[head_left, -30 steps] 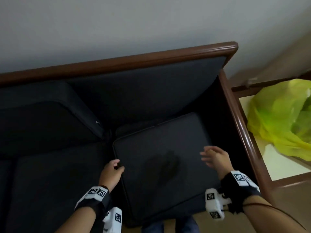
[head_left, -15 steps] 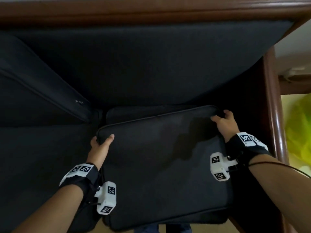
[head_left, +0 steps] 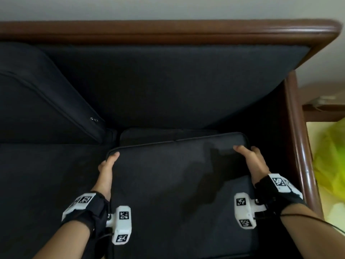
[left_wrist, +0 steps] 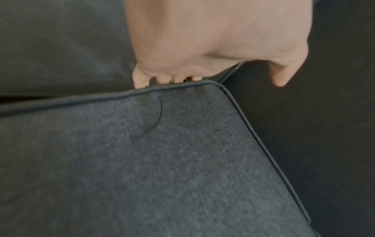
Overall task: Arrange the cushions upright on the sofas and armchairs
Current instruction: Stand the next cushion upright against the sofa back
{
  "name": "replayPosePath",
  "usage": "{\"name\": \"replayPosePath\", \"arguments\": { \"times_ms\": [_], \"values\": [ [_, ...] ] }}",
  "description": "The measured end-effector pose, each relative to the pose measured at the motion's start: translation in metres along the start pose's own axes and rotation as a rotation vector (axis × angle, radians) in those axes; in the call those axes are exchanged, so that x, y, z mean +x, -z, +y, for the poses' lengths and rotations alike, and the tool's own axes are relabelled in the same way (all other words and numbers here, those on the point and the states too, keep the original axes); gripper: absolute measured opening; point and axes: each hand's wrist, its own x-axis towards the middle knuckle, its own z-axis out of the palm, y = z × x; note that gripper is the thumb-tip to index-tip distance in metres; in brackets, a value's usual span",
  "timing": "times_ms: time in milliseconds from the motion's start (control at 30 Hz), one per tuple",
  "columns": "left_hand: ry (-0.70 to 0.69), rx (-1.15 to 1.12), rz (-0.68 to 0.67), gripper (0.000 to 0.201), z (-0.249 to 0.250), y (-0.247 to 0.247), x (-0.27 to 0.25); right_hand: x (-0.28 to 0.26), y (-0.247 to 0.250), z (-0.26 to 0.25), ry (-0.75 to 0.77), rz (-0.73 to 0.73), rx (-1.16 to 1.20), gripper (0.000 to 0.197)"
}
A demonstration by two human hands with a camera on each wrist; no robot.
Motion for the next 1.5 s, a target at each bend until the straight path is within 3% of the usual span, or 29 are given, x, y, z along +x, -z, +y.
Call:
{"name": "replayPosePath", "arguments": {
  "times_ms": [167, 333, 400, 500, 633, 800, 867, 967, 1100, 1200, 1267, 1367, 1433, 1500],
  "values": [
    [-0.044, -0.176, 0.005, 0.102, -0.007, 0.01, -0.035, -0.049, 0.018, 0.0, 0.136, 0.136, -0.036, 0.115],
    [-0.165, -0.237, 0.002, 0.09, 0.008, 0.01, -0.124, -0.092, 0.037, 0.008, 0.15, 0.214, 0.206, 0.112],
    [-0.188, -0.246, 0.032, 0.085, 0.014, 0.016, -0.157, -0.108, 0.049, 0.012, 0.159, 0.213, 0.319, 0.116],
    [-0.25, -0.247, 0.127, 0.072, 0.025, 0.033, -0.207, -0.143, 0.066, 0.018, 0.126, 0.156, 0.465, 0.107],
    [-0.364, -0.218, 0.18, 0.063, 0.019, 0.065, -0.254, -0.202, 0.08, 0.024, 0.146, 0.2, 0.494, 0.116],
    [-0.381, -0.22, 0.185, 0.032, 0.0, 0.104, -0.279, -0.259, 0.078, 0.037, 0.104, 0.227, 0.506, 0.074],
    [-0.371, -0.174, 0.176, 0.037, -0.007, 0.116, -0.276, -0.262, 0.069, 0.038, 0.104, 0.23, 0.465, 0.06],
    [-0.351, -0.036, 0.15, 0.053, -0.014, 0.131, -0.267, -0.261, 0.053, 0.044, 0.105, 0.281, 0.349, 0.059],
    [-0.402, 0.112, 0.078, 0.046, -0.022, 0.149, -0.252, -0.269, 0.044, 0.038, 0.091, 0.374, 0.193, 0.059],
    [-0.451, 0.148, 0.058, 0.054, -0.027, 0.152, -0.251, -0.295, 0.024, 0.017, 0.092, 0.494, -0.169, 0.064],
    [-0.467, 0.177, 0.07, 0.068, -0.03, 0.153, -0.255, -0.322, -0.003, 0.007, 0.226, 0.494, -0.373, 0.063],
    [-0.504, 0.231, 0.092, 0.065, -0.033, 0.155, -0.255, -0.362, -0.054, 0.003, 0.582, 0.317, -0.691, 0.067],
    [-0.527, 0.269, 0.09, 0.066, -0.034, 0.157, -0.255, -0.385, -0.091, 0.001, 0.787, 0.036, -0.933, 0.087],
    [-0.531, 0.313, 0.078, 0.07, -0.037, 0.163, -0.253, -0.403, -0.127, 0.0, 0.887, -0.215, -1.125, 0.108]
  ]
}}
